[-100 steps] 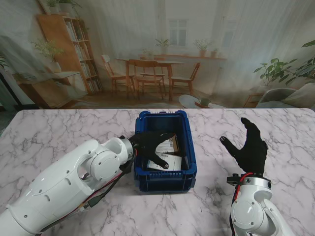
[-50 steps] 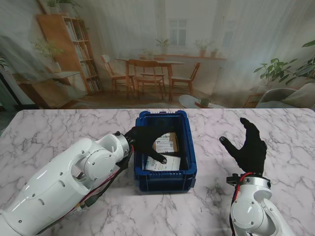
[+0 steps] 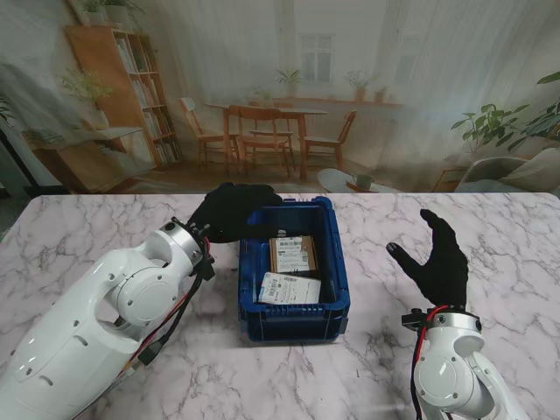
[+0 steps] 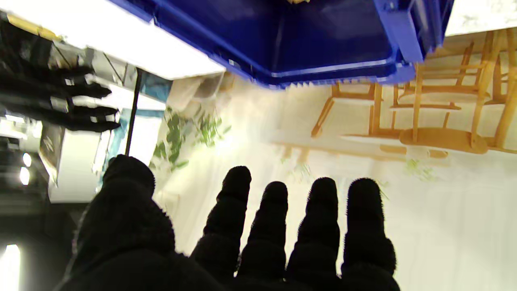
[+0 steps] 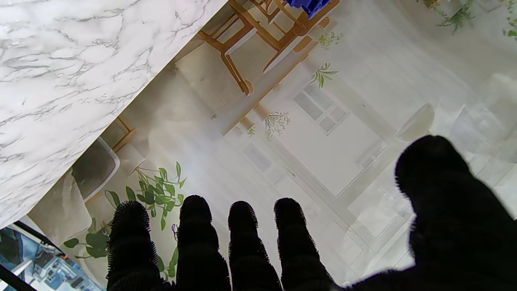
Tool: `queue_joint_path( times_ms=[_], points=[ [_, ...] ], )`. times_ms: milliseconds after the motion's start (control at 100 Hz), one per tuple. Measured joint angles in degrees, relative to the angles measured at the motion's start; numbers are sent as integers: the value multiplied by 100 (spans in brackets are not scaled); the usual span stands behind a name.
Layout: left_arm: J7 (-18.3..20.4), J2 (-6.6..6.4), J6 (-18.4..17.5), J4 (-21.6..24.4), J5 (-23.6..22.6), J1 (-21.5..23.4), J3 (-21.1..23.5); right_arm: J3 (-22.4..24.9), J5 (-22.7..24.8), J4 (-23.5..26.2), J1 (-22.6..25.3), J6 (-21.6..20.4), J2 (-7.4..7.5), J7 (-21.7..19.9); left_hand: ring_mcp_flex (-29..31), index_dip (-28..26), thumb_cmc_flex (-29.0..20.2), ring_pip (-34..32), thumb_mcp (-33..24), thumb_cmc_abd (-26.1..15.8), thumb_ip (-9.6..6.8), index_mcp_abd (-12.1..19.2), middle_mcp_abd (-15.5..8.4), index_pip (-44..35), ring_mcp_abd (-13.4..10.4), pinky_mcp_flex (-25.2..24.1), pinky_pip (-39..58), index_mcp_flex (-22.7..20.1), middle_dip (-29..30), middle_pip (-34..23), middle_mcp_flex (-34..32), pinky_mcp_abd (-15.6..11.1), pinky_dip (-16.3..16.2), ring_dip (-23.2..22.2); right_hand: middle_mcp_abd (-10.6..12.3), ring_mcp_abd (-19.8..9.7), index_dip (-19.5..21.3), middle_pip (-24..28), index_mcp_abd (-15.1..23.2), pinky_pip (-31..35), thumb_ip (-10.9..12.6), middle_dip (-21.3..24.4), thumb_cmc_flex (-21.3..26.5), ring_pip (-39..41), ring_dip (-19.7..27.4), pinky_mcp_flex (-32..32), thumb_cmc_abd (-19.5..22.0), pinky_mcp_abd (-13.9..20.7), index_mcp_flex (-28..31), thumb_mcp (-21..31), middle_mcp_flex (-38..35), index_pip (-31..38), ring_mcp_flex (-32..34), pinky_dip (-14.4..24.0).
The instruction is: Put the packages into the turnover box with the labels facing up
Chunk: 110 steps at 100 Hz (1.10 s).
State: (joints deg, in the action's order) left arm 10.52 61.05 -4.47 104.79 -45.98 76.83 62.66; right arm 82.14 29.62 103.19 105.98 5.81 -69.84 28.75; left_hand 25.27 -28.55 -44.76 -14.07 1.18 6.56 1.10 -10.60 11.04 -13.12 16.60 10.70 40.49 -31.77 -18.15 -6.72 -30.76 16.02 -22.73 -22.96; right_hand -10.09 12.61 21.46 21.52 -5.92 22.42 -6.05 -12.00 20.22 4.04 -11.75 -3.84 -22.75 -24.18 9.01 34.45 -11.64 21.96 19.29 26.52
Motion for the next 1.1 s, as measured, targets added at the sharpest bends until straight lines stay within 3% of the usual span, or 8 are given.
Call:
queue_joint_path(
  times_ms=[250,360,490,680,800,910,990,1100],
  points=[
    [-808,114,-416,342,8,750,862,29,-24,62,-26,-70,21,-141,224,-308,-82,-4,-2,-135,0,3,-11,-128,-42,0,92,-128,-320,-335,-218,57,-140,-212,88,-1,-1,28,171,16,0,-47,8,0,0,-60,57,7,140,-214,0,72,9,66],
    [-1342,151,-768,342,23,1036,1133,18,-67,68,-69,-98,29,-172,308,-370,-83,-165,-2,-224,0,3,-70,-129,-105,0,308,-128,-748,-611,-221,59,-281,-631,174,-12,-1,85,300,56,0,-51,10,0,0,-94,120,12,432,-261,-29,162,81,111],
    [-1732,208,-796,276,137,1292,1319,-24,-149,77,-131,-101,35,-231,365,-386,-83,-487,-2,-226,0,3,-70,-104,-137,0,509,-121,-1546,-1050,-209,59,-495,-1323,285,-47,-1,217,437,125,0,-63,13,0,0,-163,190,18,694,-347,-290,291,227,147],
    [-2672,346,-808,-260,842,1508,1299,-168,-348,50,-250,-158,30,-126,363,-403,-188,-762,4,-292,0,-45,-202,64,-191,-73,579,225,-2449,-1646,-44,59,-568,-1950,368,-56,-1,468,516,564,0,-210,20,47,-69,-410,343,23,1473,-478,-1227,729,796,261],
    [-2837,500,-824,-705,1577,1560,1259,-247,-346,-7,-326,-195,-4,1,284,-404,-248,-362,-13,-367,0,-124,-71,64,-161,-208,302,225,-1473,-894,89,114,-546,-1321,432,-57,-1,554,535,1108,15,-284,23,259,-131,-448,403,23,1826,-515,-1612,827,954,272],
    [-2732,595,-798,-851,2483,1683,1260,-299,-343,-81,-388,-226,-19,9,103,-446,-253,-60,-13,-370,1,-185,95,58,-81,-329,19,225,-602,-253,235,130,-429,-831,434,-58,-1,622,571,2195,15,-395,23,718,-292,-668,403,24,2198,-515,-2185,988,1558,-1],
    [-2718,628,-705,-989,2253,1719,1250,-386,-391,-242,-486,-307,-38,170,13,-497,-267,6,-17,-434,1,-186,167,1,-66,-354,-13,193,-258,22,300,130,-426,-653,434,-58,-1,724,576,2635,16,-415,23,848,-344,-708,403,24,2415,-515,-2411,1052,1683,-3],
    [-2749,624,-419,-1307,1834,1651,1107,-475,-468,-563,-679,-470,-79,284,37,-710,-289,40,-17,-434,1,-243,172,-208,-64,-365,-118,80,-56,97,300,132,-421,-517,445,-59,-1,724,577,2914,16,-415,23,849,-344,-594,403,24,2436,-454,-2412,1056,1683,-487]
  ],
)
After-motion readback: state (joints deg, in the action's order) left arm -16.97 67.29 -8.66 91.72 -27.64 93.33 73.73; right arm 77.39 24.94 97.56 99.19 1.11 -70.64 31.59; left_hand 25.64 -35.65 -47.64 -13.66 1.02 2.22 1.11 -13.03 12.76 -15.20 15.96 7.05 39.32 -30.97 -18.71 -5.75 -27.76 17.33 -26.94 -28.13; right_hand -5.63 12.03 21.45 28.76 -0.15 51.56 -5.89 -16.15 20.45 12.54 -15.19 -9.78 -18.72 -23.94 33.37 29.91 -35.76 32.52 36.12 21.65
